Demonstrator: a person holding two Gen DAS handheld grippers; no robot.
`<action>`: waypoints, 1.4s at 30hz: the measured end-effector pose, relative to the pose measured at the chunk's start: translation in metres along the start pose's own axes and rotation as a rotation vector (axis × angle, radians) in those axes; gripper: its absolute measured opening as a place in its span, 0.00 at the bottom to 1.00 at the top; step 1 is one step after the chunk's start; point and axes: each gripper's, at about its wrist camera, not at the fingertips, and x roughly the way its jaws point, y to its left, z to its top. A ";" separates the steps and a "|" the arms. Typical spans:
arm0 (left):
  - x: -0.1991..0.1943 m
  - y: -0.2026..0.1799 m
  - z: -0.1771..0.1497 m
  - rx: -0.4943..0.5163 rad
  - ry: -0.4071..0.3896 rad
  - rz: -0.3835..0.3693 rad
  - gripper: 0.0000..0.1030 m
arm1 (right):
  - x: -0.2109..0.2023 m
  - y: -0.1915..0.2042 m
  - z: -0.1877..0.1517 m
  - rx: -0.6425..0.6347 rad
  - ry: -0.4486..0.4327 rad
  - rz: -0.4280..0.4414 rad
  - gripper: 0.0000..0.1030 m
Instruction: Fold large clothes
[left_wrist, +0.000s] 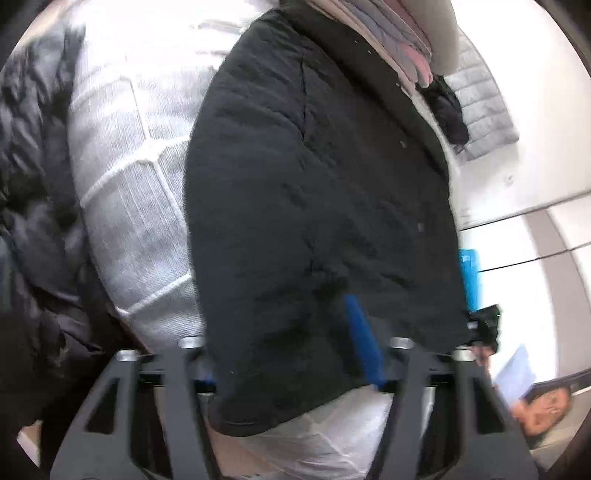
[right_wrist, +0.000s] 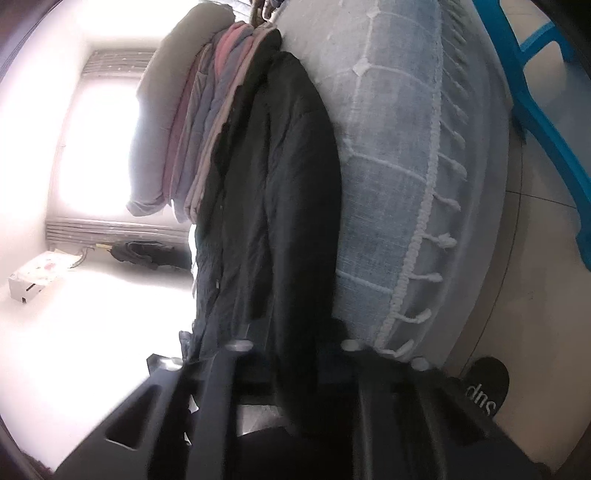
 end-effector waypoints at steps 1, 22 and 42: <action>-0.001 0.000 0.000 0.006 0.001 -0.015 0.21 | -0.001 0.002 -0.001 -0.008 -0.003 -0.003 0.11; -0.114 -0.056 -0.039 0.141 -0.115 -0.075 0.12 | -0.082 0.103 -0.062 -0.167 -0.128 0.269 0.07; -0.097 0.037 -0.065 -0.093 -0.002 0.068 0.49 | -0.078 0.013 -0.059 0.059 -0.071 0.032 0.59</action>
